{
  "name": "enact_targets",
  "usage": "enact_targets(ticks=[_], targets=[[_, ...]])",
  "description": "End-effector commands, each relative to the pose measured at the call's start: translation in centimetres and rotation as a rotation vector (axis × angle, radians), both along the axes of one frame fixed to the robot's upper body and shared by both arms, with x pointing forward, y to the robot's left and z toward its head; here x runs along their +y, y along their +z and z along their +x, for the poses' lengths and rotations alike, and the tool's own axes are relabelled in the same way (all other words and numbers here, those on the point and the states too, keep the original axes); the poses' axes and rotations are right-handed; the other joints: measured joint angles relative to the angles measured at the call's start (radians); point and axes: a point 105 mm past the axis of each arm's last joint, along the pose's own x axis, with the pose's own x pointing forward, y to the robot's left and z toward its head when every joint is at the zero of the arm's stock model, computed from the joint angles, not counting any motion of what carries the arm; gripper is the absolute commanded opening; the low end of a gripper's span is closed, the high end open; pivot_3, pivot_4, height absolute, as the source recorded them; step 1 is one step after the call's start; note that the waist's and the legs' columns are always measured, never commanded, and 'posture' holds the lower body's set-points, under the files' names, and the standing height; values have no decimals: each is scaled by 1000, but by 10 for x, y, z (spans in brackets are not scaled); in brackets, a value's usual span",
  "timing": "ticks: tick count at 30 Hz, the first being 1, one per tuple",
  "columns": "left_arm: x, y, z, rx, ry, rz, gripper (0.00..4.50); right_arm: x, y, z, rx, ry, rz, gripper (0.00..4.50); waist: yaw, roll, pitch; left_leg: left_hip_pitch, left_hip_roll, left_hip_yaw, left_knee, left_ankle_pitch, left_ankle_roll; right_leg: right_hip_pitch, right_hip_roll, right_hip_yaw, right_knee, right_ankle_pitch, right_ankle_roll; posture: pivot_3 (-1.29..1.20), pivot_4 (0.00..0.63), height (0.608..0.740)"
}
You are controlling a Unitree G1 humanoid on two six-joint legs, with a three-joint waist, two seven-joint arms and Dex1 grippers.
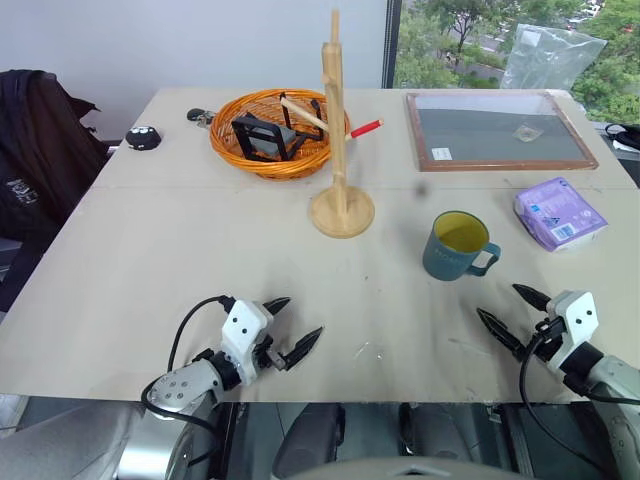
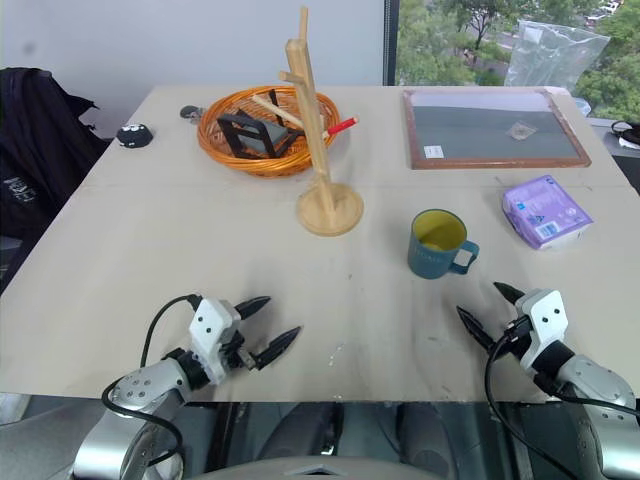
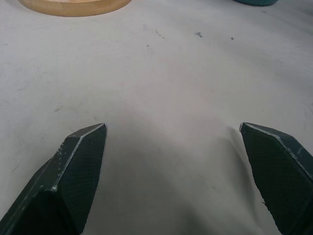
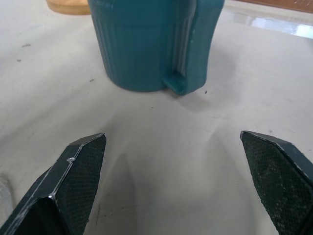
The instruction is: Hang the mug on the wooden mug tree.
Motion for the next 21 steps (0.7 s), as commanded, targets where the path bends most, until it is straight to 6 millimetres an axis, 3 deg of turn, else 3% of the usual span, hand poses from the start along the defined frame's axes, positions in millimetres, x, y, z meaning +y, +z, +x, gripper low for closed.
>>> enact_targets(ticks=[1,7,15,21], targets=[[-8,11,3,-31,-39,-13,4500,-3,12,5,-51,-45,24,4435,1,0,0,0,0,0,0,0,0,0,0,0,0,0,0,0,150,740],[-21,26,2,-41,-158,-20,4500,-2,21,14,-81,-147,77,4435,-1,0,0,0,0,0,0,0,0,0,0,0,0,0,1,0,150,740],[-51,76,5,-127,-456,15,4500,4,33,32,-135,-316,184,4435,-2,1,1,-1,-1,-1,0,0,0,-1,0,-1,0,0,0,0,150,740],[-70,94,4,-149,-535,5,4500,9,27,38,-129,-350,162,4435,-5,1,1,-1,-1,-1,-3,1,-2,-3,1,0,0,2,3,0,150,740]])
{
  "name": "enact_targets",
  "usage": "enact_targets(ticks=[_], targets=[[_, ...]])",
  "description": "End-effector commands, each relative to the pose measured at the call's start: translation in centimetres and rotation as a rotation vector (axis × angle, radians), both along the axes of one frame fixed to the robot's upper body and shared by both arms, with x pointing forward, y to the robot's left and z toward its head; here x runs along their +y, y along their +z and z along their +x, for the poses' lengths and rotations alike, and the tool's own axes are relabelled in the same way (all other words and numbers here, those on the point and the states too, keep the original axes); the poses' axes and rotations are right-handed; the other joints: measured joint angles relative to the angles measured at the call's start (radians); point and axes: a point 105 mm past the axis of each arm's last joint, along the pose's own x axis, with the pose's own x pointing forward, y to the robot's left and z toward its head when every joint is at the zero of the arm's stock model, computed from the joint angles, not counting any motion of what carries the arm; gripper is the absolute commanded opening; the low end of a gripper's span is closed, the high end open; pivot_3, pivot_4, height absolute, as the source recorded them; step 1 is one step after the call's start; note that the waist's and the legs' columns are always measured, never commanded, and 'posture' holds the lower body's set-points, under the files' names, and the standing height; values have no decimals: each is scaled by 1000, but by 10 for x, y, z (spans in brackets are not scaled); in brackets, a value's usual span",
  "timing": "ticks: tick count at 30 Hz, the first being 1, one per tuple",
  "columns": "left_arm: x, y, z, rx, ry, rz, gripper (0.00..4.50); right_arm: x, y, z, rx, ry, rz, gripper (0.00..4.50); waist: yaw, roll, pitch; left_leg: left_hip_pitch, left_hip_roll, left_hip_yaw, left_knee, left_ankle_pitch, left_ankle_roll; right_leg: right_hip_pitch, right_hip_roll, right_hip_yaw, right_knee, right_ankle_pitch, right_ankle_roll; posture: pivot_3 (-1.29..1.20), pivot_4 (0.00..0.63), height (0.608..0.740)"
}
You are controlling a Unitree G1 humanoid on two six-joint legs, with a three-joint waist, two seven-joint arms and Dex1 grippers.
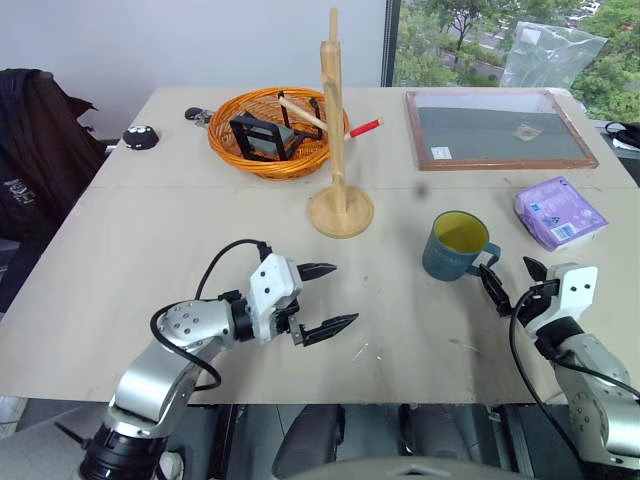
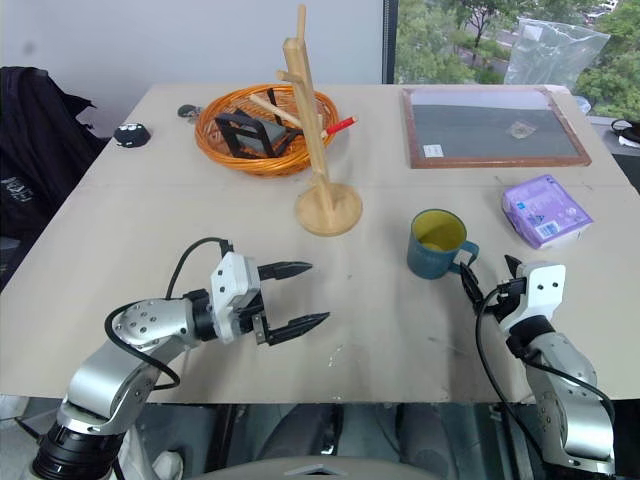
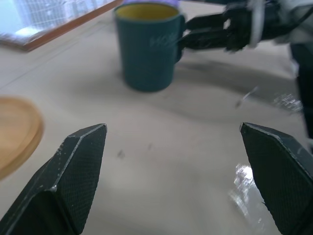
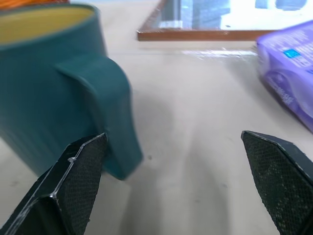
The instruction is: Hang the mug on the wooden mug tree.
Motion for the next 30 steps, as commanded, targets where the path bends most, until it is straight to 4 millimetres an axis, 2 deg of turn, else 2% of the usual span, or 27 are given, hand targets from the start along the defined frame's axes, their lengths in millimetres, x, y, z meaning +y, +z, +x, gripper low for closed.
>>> enact_targets(ticks=[1,7,12,13,15,18,19,20,21,22,26,28,30], targets=[[-13,14,-6,-36,-58,-9,4500,6,6,4,-36,-8,-8,4435,-1,0,0,0,0,0,-1,1,-1,-1,0,0,0,0,0,0,150,740],[-21,18,-3,-47,-57,-10,4500,17,1,14,-40,-18,4,4435,-18,0,0,0,0,1,-1,1,-2,-2,0,1,1,0,0,0,150,740],[-21,16,-3,-48,-39,-21,4500,18,0,23,-56,-22,12,4435,-22,0,0,0,0,1,-1,1,-2,-2,1,2,1,0,0,0,150,740],[-20,15,-2,-46,-33,-23,4500,19,-1,24,-55,-13,15,3874,-22,0,0,0,0,1,-2,2,-2,-2,1,2,1,0,0,0,150,740],[-19,14,0,-49,-13,-29,4500,22,-2,25,-56,18,15,3271,-22,0,0,0,0,1,-2,2,-3,-2,1,2,1,0,0,0,150,740],[-20,13,1,-58,-5,-44,4500,24,-1,27,-63,40,15,1801,-21,0,0,0,0,1,-2,2,-3,-2,1,2,1,0,0,0,150,740],[-20,13,1,-57,-3,-59,4500,24,0,28,-66,42,15,1136,-21,0,0,0,0,1,-2,2,-3,-2,1,2,1,0,0,0,150,740],[-20,13,2,-57,1,-69,4500,24,1,29,-68,43,14,895,-21,0,0,0,0,1,-2,2,-3,-2,1,2,1,0,0,0,150,740],[-20,13,2,-57,4,-74,4500,23,2,30,-70,44,12,351,-21,0,0,0,0,1,-2,2,-3,-2,1,2,2,0,0,0,150,740],[-20,12,2,-60,7,-75,4500,23,3,30,-73,49,8,28,-21,0,0,0,0,1,-2,2,-3,-2,1,2,2,0,0,0,150,740],[-19,14,6,-74,41,-106,4500,27,11,30,-88,110,-36,28,-21,0,0,0,0,1,-2,2,-3,-2,1,2,2,0,0,0,150,740],[-10,21,13,-90,117,-173,4500,37,25,30,-97,218,-91,28,-21,0,0,0,0,2,-1,2,-3,-2,1,3,2,0,0,0,150,740],[2,23,16,-88,181,-247,4500,54,49,33,-101,360,-152,28,-29,1,1,0,-1,3,-1,1,-2,-2,0,4,2,0,0,0,150,740]])
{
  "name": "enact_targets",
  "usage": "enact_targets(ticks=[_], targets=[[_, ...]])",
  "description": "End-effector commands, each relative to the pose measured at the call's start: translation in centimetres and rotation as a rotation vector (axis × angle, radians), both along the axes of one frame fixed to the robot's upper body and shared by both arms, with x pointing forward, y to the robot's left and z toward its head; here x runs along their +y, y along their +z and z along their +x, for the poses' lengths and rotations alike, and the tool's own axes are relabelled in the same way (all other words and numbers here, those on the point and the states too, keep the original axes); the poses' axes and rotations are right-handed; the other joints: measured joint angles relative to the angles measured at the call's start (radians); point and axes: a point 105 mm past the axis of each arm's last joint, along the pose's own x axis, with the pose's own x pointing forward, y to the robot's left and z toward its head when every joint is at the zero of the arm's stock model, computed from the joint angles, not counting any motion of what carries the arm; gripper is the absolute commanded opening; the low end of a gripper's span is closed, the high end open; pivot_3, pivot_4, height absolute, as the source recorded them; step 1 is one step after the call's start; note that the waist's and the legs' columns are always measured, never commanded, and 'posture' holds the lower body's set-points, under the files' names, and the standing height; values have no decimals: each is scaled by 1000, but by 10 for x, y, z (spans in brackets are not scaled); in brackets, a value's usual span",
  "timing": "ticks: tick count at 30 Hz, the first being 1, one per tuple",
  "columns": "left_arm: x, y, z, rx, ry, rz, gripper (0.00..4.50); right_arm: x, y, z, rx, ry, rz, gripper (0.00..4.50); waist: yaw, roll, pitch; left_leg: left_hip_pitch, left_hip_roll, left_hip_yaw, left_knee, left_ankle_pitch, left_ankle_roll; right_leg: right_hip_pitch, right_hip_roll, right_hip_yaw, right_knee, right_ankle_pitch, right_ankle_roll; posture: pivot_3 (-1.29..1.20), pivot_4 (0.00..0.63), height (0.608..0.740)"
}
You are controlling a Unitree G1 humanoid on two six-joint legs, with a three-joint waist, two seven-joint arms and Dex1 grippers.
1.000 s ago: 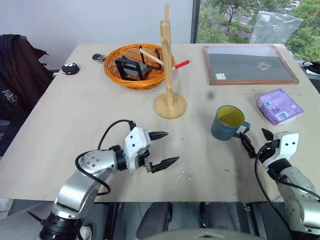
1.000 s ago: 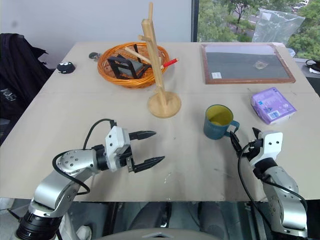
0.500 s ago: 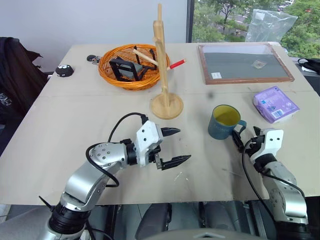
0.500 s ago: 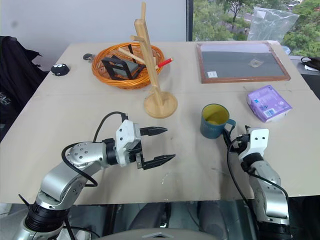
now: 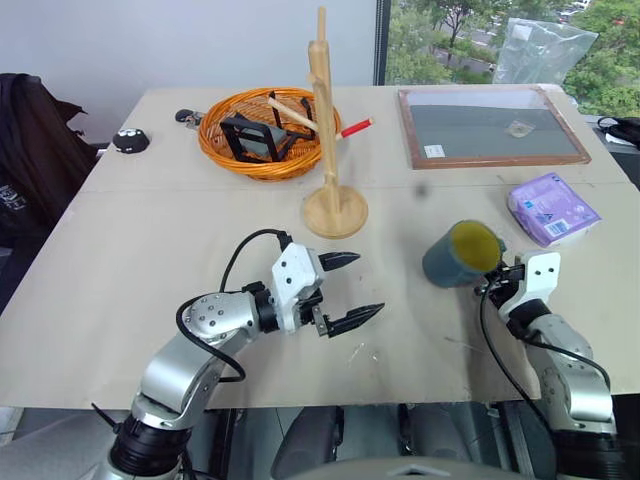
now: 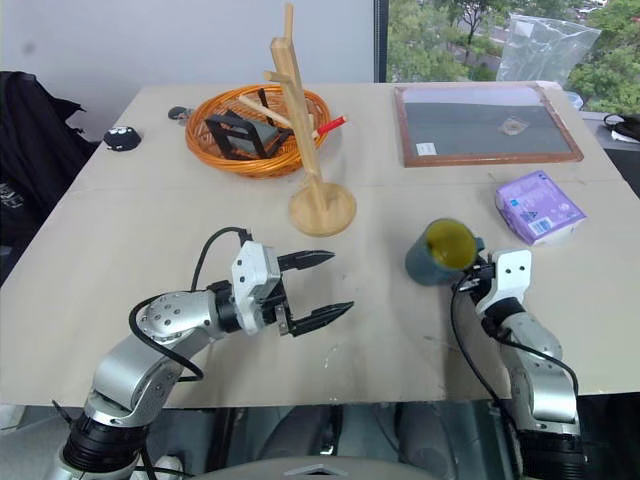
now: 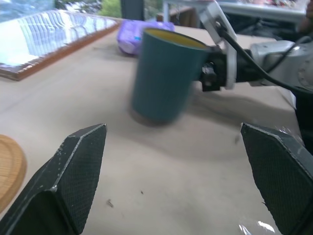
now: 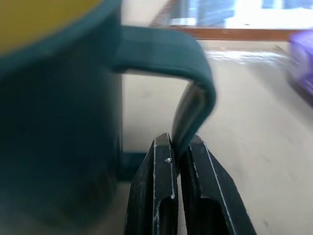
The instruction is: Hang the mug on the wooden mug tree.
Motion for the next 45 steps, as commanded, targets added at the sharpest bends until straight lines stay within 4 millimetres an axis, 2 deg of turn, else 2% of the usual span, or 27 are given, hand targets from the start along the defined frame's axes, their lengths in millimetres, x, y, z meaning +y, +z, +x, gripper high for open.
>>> enact_targets(ticks=[1,4,8,12,15,20,26,33,45], targets=[[21,14,7,-50,110,-120,4500,31,57,2,-89,232,-81,28,-9,0,1,0,0,2,0,0,1,-1,0,2,0,0,0,0,150,740],[28,20,5,-56,142,-216,4500,48,82,5,-84,353,-157,28,-3,0,1,0,2,1,0,-2,3,-2,1,0,1,0,0,0,150,740],[46,32,7,-114,229,-362,4500,79,136,14,-115,516,-309,28,4,-2,1,-2,1,-1,1,-1,3,-2,0,-1,1,0,0,0,150,740],[53,45,6,-172,263,-467,4500,95,178,30,-146,599,-449,28,5,-3,1,-4,0,0,1,1,-1,-4,-1,-2,0,0,0,0,150,740],[54,53,8,-207,291,-509,4500,101,196,42,-187,673,-542,28,13,-7,0,-5,0,-2,1,1,-1,-4,-1,-4,-2,0,-1,0,150,740],[51,63,8,-247,324,-554,4500,101,202,72,-239,749,-695,28,1,-7,0,-9,-1,0,2,1,-1,-7,-3,-2,-3,1,0,0,150,740],[54,62,7,-261,385,-586,4500,117,216,100,-300,802,-796,28,-11,-7,1,-8,0,1,-2,1,-2,-9,-1,0,-1,0,0,0,150,740],[57,60,2,-290,461,-608,4500,143,217,105,-354,901,-859,28,-16,-6,1,-9,0,3,-1,1,-2,-12,-2,2,-2,1,0,0,150,740],[55,54,-6,-299,495,-607,4500,165,221,105,-368,943,-891,28,-23,-5,2,-9,0,3,-2,1,-2,-12,-1,3,0,1,-1,0,150,740]])
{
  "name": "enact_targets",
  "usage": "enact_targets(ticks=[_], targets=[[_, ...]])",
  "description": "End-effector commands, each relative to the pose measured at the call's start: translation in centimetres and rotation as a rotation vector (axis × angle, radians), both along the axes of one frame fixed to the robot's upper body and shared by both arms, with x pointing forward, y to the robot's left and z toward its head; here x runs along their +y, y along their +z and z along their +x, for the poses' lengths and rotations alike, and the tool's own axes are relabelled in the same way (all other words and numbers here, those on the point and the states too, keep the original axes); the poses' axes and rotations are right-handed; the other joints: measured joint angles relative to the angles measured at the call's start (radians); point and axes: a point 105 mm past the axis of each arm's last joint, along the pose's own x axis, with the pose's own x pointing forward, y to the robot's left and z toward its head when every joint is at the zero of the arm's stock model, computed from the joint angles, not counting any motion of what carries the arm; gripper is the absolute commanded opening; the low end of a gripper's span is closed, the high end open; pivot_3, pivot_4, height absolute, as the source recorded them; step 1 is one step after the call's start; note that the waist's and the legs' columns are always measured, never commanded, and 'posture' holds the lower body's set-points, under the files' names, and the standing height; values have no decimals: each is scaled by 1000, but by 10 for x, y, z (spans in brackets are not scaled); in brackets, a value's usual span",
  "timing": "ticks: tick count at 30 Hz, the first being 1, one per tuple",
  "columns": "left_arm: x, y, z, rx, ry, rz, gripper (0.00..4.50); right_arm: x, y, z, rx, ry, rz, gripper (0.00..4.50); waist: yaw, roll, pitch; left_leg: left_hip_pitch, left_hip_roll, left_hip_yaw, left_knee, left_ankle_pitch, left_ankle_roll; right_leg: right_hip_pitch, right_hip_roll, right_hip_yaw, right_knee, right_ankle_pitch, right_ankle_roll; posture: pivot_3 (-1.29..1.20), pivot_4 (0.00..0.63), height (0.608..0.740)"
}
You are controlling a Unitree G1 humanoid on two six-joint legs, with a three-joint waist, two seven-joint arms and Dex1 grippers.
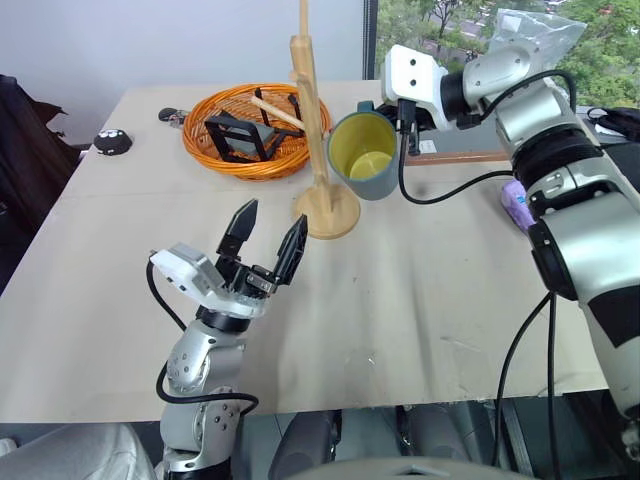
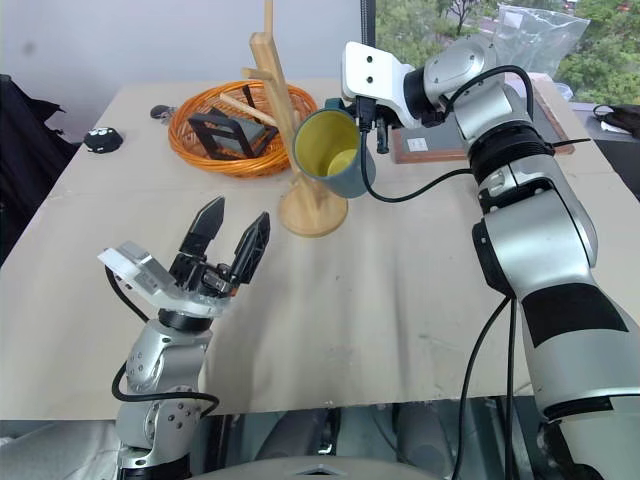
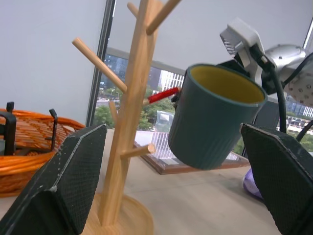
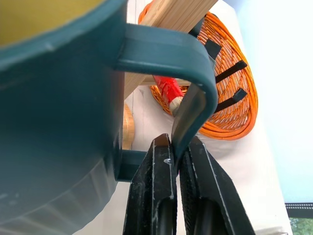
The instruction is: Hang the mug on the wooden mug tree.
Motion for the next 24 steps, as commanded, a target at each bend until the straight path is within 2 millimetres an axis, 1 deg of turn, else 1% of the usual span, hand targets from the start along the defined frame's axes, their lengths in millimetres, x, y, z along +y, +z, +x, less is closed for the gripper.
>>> enact_targets(ticks=[1,6,11,16,21,24], targets=[[-5,14,-10,-77,-9,13,4500,9,22,-5,-60,35,21,28,0,0,0,0,0,0,0,0,0,0,0,0,0,0,0,0,150,740],[-5,13,-11,-77,-1,16,4500,12,24,-2,-72,5,22,28,0,0,0,0,0,0,0,0,0,0,0,0,0,0,0,0,150,740],[-4,11,-12,-77,5,19,4500,3,29,5,-90,-63,20,28,0,0,0,0,0,0,0,0,0,-1,0,0,0,0,0,0,150,740],[-4,10,-12,-76,6,22,4500,-9,24,5,-59,-69,-40,28,1,0,0,0,0,0,0,0,0,-1,0,0,0,0,0,0,150,740],[-4,8,-12,-77,1,25,4500,-16,23,7,-48,-96,-47,28,-1,1,0,0,0,0,0,0,0,-1,0,0,0,0,0,0,150,740],[-4,8,-12,-78,1,26,4500,-20,26,12,-73,-146,-31,28,-1,1,0,0,0,0,0,0,0,-1,0,0,0,0,0,0,150,740]])
